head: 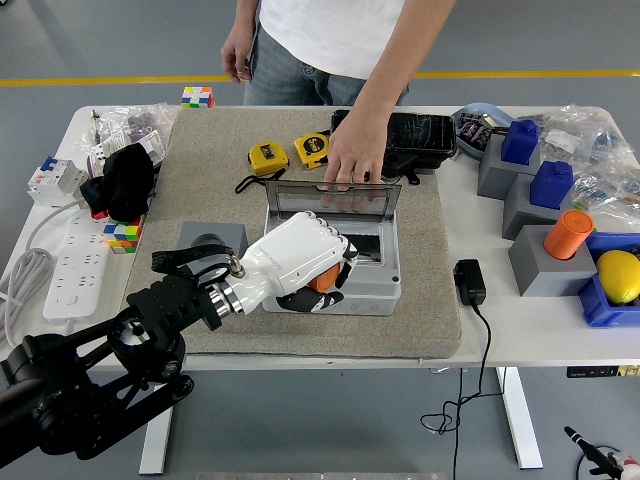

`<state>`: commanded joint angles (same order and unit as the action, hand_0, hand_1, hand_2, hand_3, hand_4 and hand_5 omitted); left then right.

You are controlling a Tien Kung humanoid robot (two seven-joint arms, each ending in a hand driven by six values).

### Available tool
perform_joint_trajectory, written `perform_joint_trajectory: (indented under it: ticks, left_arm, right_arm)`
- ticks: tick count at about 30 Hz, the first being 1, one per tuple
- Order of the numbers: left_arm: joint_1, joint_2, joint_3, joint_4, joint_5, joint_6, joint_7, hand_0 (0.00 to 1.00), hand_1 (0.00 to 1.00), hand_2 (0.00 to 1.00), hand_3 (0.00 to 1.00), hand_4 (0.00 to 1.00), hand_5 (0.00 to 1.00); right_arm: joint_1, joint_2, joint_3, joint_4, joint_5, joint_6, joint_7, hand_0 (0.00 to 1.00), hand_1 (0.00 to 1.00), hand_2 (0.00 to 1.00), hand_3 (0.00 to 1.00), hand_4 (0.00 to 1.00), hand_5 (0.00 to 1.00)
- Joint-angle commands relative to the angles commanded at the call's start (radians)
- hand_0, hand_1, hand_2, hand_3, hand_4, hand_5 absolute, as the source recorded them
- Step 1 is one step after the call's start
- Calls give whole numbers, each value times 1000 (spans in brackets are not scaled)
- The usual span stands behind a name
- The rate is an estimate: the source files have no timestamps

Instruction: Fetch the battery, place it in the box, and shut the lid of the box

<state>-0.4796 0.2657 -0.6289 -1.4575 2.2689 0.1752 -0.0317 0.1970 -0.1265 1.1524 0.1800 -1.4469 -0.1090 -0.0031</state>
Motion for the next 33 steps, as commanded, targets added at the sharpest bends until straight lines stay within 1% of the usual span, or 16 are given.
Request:
perform_joint_trajectory:
  ticks: [4,7,11,15,16,19,21,22,27,33]
  left_arm:
    - [-3,-23,3,31,0,5,-5,69,74,139,150,868,2]
    - [-8,-41,-11,54,-1,9,-12,69,74,139,150,868,2]
    - [-27,-67,-50,91,-37,15,-22,69,74,140,143,885,2]
    - [-43,-86,-60,122,-67,20,-31,69,74,140,143,885,2]
    - [-46,-92,-61,133,-79,22,-35,69,76,141,140,890,60]
    - [-49,-105,-66,155,-93,26,-41,69,76,141,140,890,60]
    - [-50,-112,-71,163,-101,29,-45,69,76,141,140,890,60]
    - [-52,-115,-73,166,-105,31,-47,69,75,137,131,842,173]
    - [-61,-125,-76,188,-113,37,-50,69,75,137,131,842,173]
    - [-66,-132,-75,198,-112,35,-50,69,75,136,127,839,171]
  right_arm:
    - [-1,2,2,0,-4,1,-2,852,792,778,835,998,998]
    - [-2,3,12,0,-17,2,-5,852,792,778,835,998,998]
    - [0,2,14,0,-18,2,-4,852,792,777,834,998,998]
    - [3,1,12,0,-13,1,-3,852,792,777,834,998,998]
    - [4,1,11,0,-12,1,-3,852,792,778,834,998,998]
    - [3,2,12,0,-13,1,-3,852,792,778,834,998,998]
    - [2,3,15,0,-17,2,-4,852,792,778,834,998,998]
    - [2,3,19,0,-20,2,-4,852,792,778,835,998,998]
    - [3,3,22,0,-23,2,-4,852,792,778,835,998,998]
    - [4,2,21,0,-20,2,-3,852,792,777,833,998,998]
